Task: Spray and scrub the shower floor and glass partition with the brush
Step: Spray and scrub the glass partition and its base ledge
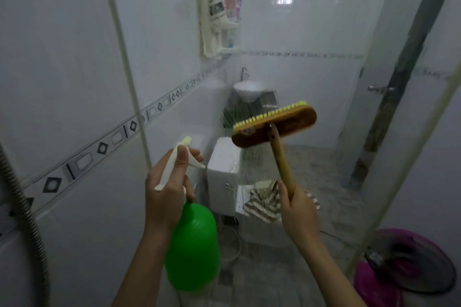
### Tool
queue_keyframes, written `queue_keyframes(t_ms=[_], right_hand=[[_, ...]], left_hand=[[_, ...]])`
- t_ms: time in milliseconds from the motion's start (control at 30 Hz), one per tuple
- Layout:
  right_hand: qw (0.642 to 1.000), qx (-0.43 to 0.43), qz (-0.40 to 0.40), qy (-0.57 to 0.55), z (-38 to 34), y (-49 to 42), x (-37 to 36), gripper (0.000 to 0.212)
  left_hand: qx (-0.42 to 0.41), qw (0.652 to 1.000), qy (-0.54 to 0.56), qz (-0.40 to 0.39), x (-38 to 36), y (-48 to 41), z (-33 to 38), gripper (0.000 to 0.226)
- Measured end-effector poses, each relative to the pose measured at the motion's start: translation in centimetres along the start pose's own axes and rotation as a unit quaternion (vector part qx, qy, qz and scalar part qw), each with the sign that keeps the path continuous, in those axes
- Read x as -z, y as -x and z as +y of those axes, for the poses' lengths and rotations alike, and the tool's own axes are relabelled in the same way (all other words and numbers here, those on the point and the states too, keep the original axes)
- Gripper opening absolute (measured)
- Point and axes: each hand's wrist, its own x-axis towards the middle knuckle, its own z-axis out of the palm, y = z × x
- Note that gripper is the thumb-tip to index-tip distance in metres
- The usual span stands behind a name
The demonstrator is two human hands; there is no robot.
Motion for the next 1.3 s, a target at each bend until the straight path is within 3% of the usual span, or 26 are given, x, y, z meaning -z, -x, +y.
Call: queue_keyframes(t_ms=[100,267,333,500,700,767,900,967,1067,1167,1300], right_hand=[[0.996,-0.088,0.025,-0.007,3.7,3.8,0.2,0.034],[0.983,-0.019,0.097,-0.154,-2.1,-4.1,6.0,0.038],[0.983,0.001,0.097,-0.155,-2.6,-5.5,7.4,0.036],[0.990,-0.076,0.053,-0.102,4.2,1.3,4.6,0.045],[0.983,0.012,0.093,-0.156,-3.6,-8.0,11.7,0.039],[0.975,0.013,0.116,-0.190,-2.5,-8.2,11.5,0.042],[0.972,-0.130,0.106,-0.167,7.6,0.7,6.7,0.071],[0.972,-0.163,0.094,-0.138,10.1,3.5,6.4,0.077],[0.975,-0.131,0.124,-0.129,6.6,-1.7,10.2,0.067],[0.960,-0.083,0.180,-0.199,1.8,-8.8,15.5,0.046],[0.967,-0.077,0.151,-0.191,5.9,-5.4,13.3,0.053]], left_hand=[[0.004,1.000,0.010,-0.019,-0.8,0.6,-0.6,0.036],[0.015,0.999,0.023,-0.044,-3.0,0.9,-1.2,0.033],[0.013,0.998,0.025,-0.053,-4.1,1.0,-1.2,0.031],[0.007,0.996,0.044,-0.078,-6.4,1.1,-0.7,0.031],[0.005,0.994,0.041,-0.100,-8.5,0.9,-0.5,0.034],[0.002,0.994,0.040,-0.104,-8.9,1.0,-0.6,0.038],[-0.003,0.994,0.044,-0.103,-8.9,1.4,-1.0,0.043],[-0.001,0.993,0.043,-0.108,-9.0,1.8,-1.5,0.046],[0.000,0.993,0.020,-0.120,-9.5,2.2,-2.2,0.047],[0.002,0.992,0.012,-0.123,-10.3,2.3,-2.2,0.043],[-0.002,0.992,0.031,-0.126,-11.4,2.3,-1.6,0.044]])
